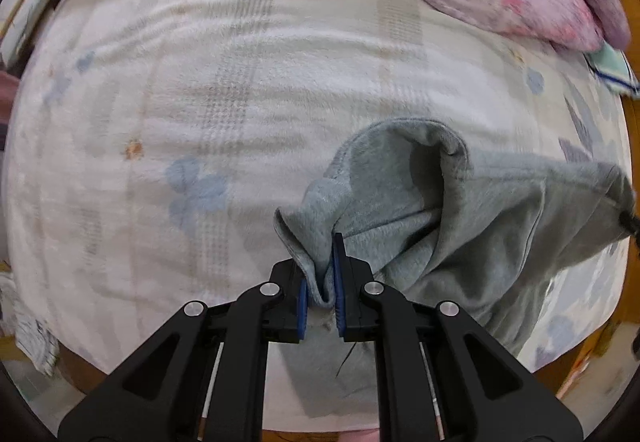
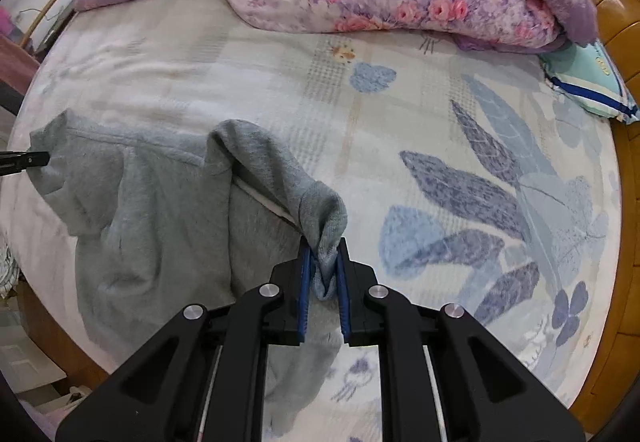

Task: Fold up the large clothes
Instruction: 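Lift the folded hoodie with both tools and fold it over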

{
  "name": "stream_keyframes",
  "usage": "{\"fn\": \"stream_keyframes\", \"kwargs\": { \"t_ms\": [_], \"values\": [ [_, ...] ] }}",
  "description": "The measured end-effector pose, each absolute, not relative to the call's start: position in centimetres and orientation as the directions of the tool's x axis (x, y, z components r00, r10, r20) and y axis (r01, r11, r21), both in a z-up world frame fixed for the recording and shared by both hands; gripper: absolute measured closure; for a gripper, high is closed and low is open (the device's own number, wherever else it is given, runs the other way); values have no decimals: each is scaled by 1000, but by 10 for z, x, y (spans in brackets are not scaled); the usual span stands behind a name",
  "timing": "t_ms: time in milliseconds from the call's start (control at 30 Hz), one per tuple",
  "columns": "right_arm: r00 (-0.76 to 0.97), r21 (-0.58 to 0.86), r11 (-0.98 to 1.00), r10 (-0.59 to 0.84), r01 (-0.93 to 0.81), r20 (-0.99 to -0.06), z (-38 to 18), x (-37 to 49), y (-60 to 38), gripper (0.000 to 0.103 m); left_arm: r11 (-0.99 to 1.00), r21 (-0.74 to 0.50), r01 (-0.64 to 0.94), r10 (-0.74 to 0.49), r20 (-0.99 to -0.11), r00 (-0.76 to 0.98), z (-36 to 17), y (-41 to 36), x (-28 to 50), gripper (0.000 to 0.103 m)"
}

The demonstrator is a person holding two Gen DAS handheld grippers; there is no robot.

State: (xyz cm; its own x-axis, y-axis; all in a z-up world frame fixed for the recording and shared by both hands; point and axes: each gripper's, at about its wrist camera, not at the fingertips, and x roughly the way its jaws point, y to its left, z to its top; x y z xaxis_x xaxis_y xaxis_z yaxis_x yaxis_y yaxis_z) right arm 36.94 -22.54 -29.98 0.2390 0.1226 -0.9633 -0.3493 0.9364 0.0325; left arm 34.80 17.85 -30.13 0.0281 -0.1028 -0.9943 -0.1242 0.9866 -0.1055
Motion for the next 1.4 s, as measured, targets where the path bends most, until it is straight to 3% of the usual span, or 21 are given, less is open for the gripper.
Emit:
{"fn": "stream_keyframes", "kwargs": {
  "t_ms": [467,667,833,933,967,1000,1033,1067,1167,1233,1400],
  "values": [
    [264,57,930,162,-363,-951,-287,236,-252,93,988,-98,-117,-89,-993,74,-269,167,219,94],
    [200,40,898,141,-437,-970,-330,171,-256,93,980,-105,-172,-102,-994,24,-298,158,142,95],
    [89,17,901,61,-434,-994,-391,123,-259,92,984,-78,-163,-99,-987,-127,-357,141,78,95],
    [5,26,923,30,-383,-1000,-415,99,-258,88,977,-94,-194,-135,-968,-213,-376,140,45,94],
    [-17,64,935,62,-349,-998,-415,93,-261,81,961,-140,-237,-191,-960,-206,-375,144,36,93],
    [-30,119,945,115,-304,-993,-413,89,-265,71,945,-182,-270,-239,-951,-198,-374,147,30,91],
    [-34,147,951,143,-271,-989,-411,85,-267,53,925,-222,-309,-288,-940,-185,-371,150,25,78],
    [-38,176,956,172,-234,-984,-409,83,-270,45,907,-248,-340,-320,-932,-173,-369,153,22,63],
    [-40,275,954,273,-121,-961,-405,84,-272,44,862,-319,-394,-393,-912,-120,-363,156,20,54],
    [-57,350,936,349,-25,-936,-409,88,-270,41,808,-372,-457,-455,-887,-83,-365,158,25,41],
    [-71,449,860,478,243,-876,-442,107,-255,41,693,-384,-610,-536,-840,-81,-401,153,40,41]
  ]
}}
